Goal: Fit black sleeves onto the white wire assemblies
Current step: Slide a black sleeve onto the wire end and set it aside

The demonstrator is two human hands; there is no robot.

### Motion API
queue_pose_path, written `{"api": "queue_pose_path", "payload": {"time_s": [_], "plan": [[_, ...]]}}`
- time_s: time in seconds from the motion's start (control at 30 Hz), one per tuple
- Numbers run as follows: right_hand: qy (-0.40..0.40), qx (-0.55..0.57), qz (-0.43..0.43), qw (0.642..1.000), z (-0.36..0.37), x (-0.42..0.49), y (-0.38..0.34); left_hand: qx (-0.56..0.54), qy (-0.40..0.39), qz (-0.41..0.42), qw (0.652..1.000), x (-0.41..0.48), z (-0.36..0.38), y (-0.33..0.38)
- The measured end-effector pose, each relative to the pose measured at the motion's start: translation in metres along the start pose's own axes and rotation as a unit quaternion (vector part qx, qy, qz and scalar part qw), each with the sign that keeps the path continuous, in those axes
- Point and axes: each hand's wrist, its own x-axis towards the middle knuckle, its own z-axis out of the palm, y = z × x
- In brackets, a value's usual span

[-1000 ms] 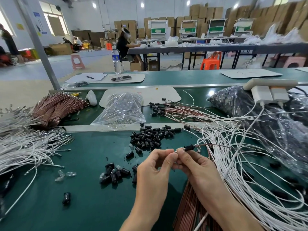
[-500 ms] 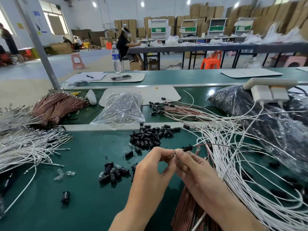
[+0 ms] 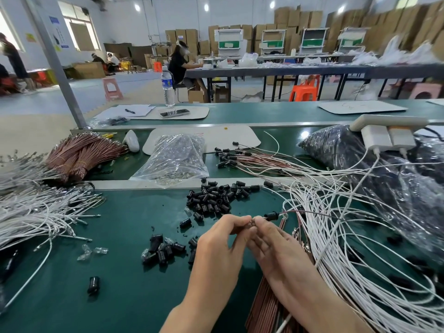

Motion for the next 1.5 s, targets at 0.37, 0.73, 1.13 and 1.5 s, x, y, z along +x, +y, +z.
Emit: {"api": "queue_pose_path", "payload": {"time_s": [0.37, 0.73, 1.13, 1.5], "plan": [[-0.013, -0.076, -0.045, 0.996, -0.004, -0.002, -0.008, 0.000, -0.025, 0.007, 1.000, 0.000, -0.005, 0.007], [-0.002, -0.085, -0.041, 0.996, 0.001, -0.003, -0.010, -0.008, -0.002, 0.013, 1.000, 0.002, -0.010, 0.007], [-0.032, -0.086, -0.024, 0.995, -0.007, -0.003, -0.016, 0.003, -0.016, -0.001, 1.000, 0.001, -0.011, 0.008], [-0.064, -0.136, 0.005, 0.989, -0.007, -0.002, -0.015, 0.005, -0.024, -0.002, 1.000, 0.002, -0.011, 0.006]]}}
